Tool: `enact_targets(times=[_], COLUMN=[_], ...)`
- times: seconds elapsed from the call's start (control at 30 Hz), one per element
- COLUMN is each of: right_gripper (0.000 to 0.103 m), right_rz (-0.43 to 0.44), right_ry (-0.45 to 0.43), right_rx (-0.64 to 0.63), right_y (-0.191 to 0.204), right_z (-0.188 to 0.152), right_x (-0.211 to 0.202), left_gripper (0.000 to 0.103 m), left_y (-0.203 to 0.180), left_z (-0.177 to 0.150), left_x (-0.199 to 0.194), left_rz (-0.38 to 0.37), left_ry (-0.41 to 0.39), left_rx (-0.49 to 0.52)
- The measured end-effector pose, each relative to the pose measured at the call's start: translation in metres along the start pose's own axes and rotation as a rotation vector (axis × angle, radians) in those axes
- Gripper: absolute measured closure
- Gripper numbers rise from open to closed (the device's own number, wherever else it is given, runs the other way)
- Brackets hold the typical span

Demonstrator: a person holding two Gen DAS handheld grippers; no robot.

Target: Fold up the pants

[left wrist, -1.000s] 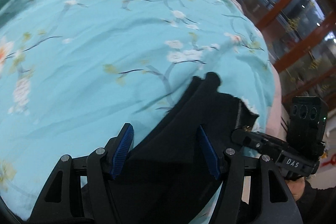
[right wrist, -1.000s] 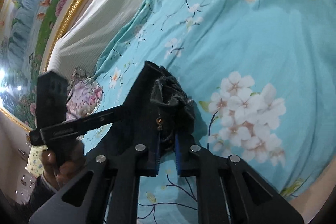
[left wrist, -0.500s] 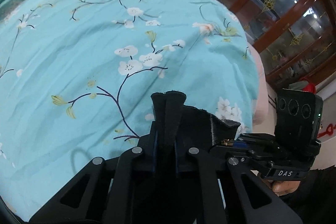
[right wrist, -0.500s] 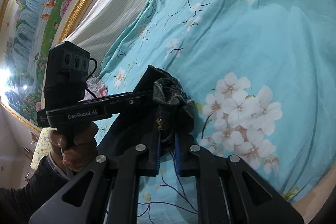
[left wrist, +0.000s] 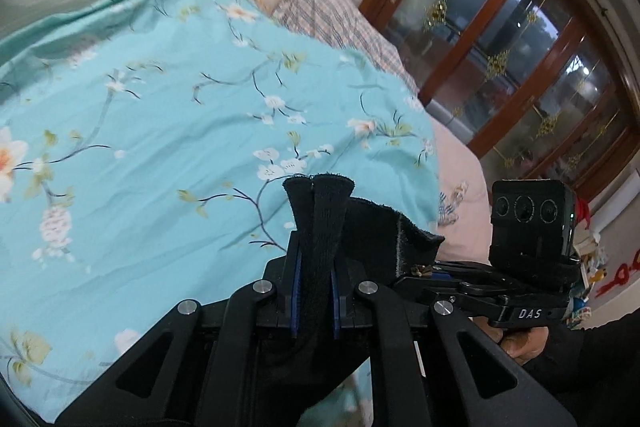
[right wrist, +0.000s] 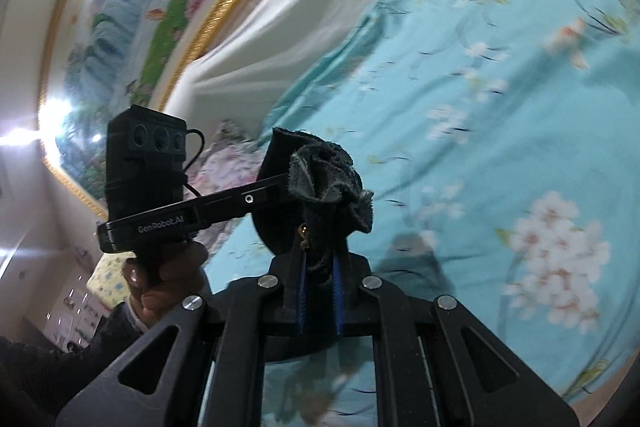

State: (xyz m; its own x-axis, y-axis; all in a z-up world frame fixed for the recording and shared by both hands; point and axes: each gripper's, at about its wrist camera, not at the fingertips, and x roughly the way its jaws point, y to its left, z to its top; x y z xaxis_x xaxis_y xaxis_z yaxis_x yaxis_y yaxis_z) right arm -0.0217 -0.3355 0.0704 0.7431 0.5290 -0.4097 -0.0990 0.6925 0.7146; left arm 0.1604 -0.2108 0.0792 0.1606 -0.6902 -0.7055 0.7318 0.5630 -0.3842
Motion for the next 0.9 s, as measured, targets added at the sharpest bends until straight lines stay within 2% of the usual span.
enact_targets(times=[0.23,0.47,0.9], right_gripper=[0.091,0.091,0.091], right_rz=[0.088,0.151,0.172], right_ry=[0.041,0.132,0.299], right_rx=[-0.06,-0.096,-0.104], right_y=[0.039,0.064,0.088], right_z=[-0.003,-0.02,-0.061], right_x=[0.019,0.049,0.123], left_gripper=[0.093,0.093,0.093], left_y=[0.011,0.034,0.099], left_z=[-0.024,-0.069,-0.149], left_x=[-0.043,-0.083,-0.108], left_rz=[0.018,0.044,0.081], left_ry=[-0.078,-0.154,-0.198], left_rx=[-0.049,-0.134,-0.328])
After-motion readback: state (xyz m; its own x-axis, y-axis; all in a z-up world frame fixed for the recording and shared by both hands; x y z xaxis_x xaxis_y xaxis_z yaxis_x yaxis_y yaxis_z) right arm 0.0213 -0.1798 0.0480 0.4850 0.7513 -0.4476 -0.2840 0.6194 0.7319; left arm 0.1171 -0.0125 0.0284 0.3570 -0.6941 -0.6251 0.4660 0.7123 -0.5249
